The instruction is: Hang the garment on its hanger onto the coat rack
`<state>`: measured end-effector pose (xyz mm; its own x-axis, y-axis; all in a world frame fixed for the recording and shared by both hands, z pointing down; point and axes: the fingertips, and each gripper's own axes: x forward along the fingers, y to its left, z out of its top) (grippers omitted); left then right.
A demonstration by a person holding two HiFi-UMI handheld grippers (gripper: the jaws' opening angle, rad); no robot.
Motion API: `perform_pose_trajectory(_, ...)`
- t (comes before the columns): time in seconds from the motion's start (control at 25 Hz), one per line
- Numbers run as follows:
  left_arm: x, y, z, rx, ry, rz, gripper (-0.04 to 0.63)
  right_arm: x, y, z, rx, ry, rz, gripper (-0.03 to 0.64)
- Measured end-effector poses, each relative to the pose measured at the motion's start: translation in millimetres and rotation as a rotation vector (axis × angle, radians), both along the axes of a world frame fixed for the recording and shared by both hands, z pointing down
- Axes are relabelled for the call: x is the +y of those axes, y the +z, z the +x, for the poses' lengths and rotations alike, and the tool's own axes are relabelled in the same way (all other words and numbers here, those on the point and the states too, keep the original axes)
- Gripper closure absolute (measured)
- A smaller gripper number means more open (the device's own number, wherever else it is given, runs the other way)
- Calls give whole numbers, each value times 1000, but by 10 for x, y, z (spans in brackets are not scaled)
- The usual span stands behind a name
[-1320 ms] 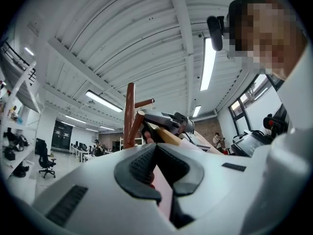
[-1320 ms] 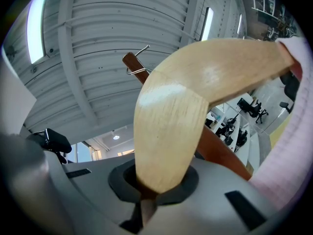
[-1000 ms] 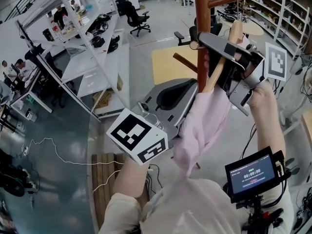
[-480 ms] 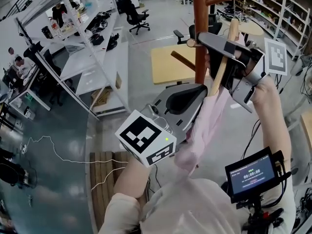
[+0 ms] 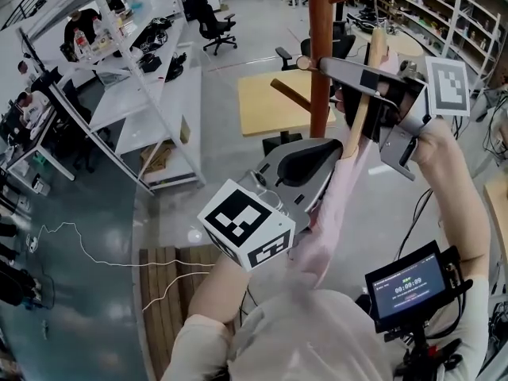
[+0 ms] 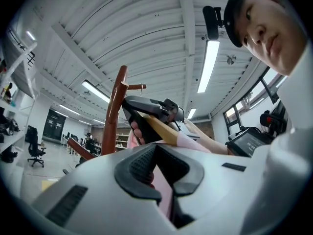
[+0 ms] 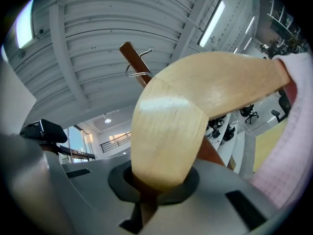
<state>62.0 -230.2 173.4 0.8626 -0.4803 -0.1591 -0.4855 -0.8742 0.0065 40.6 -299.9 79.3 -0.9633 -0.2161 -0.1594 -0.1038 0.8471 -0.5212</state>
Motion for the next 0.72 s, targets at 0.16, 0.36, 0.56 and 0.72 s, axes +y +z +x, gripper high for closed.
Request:
perform_pose_trajectory(0.16, 7, 68, 89, 12, 10, -10, 591, 8, 103, 24, 65, -20, -18, 603)
perform_pose_trajectory(0.36, 10, 151, 176, 15, 16, -31, 591, 37, 299, -18, 199, -64, -36, 603)
perform_pose_trajectory(0.56, -36, 182, 135, 39, 28, -78, 591, 219, 450, -208, 221, -133, -63, 601)
perform_pose_trajectory(0.72, 10, 119, 144, 53, 44, -91, 591, 277, 328, -240, 210, -107, -49, 601)
